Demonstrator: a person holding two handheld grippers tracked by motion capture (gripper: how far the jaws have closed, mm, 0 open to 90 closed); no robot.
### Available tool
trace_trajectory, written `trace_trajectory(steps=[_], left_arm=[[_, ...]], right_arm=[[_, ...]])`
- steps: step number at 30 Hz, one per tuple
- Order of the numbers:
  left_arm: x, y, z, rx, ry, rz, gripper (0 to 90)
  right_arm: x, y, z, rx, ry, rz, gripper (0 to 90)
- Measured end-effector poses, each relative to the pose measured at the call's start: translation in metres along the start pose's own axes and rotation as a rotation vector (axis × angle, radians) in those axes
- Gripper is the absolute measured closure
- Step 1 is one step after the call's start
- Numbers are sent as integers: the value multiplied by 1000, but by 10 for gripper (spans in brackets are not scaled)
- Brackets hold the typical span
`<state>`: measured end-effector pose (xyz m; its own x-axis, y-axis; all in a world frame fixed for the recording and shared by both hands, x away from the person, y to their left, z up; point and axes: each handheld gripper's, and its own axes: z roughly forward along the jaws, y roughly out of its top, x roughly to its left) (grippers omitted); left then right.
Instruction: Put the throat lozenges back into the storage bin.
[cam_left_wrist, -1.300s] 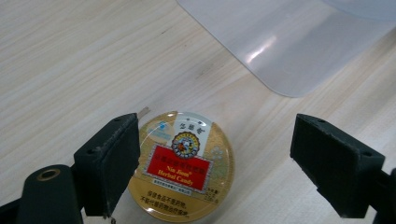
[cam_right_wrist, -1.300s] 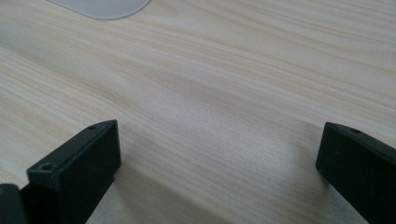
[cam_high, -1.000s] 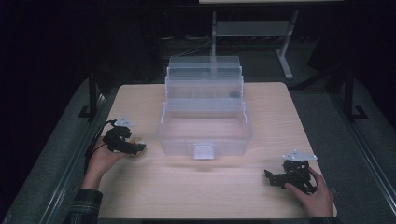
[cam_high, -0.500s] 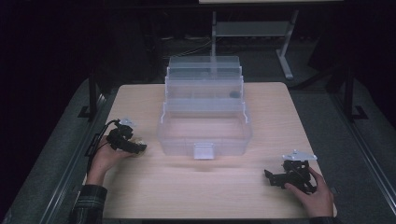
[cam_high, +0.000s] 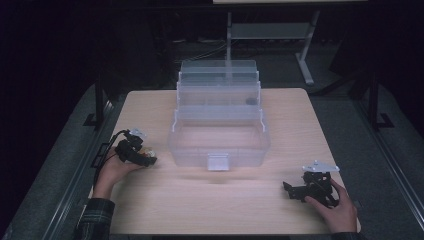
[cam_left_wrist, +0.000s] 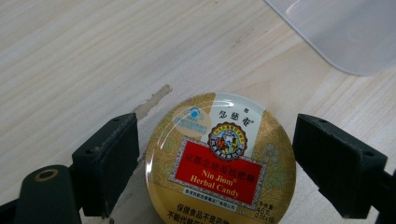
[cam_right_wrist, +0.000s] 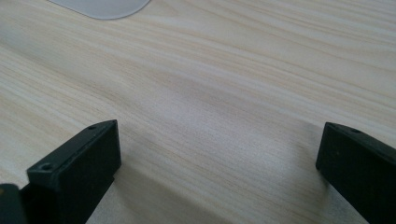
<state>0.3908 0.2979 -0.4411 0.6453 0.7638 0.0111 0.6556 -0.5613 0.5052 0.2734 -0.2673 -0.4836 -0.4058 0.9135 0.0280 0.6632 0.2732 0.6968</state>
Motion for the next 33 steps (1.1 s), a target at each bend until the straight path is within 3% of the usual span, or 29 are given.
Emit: trace_trajectory(steps=[20,33], left_arm=[[-2,-2,8,59,15,8,151],[-1,-3,8,62,-3,-2,193]], right_arm=[[0,0,0,0,0,0,0],[0,0,0,0,0,0,0]])
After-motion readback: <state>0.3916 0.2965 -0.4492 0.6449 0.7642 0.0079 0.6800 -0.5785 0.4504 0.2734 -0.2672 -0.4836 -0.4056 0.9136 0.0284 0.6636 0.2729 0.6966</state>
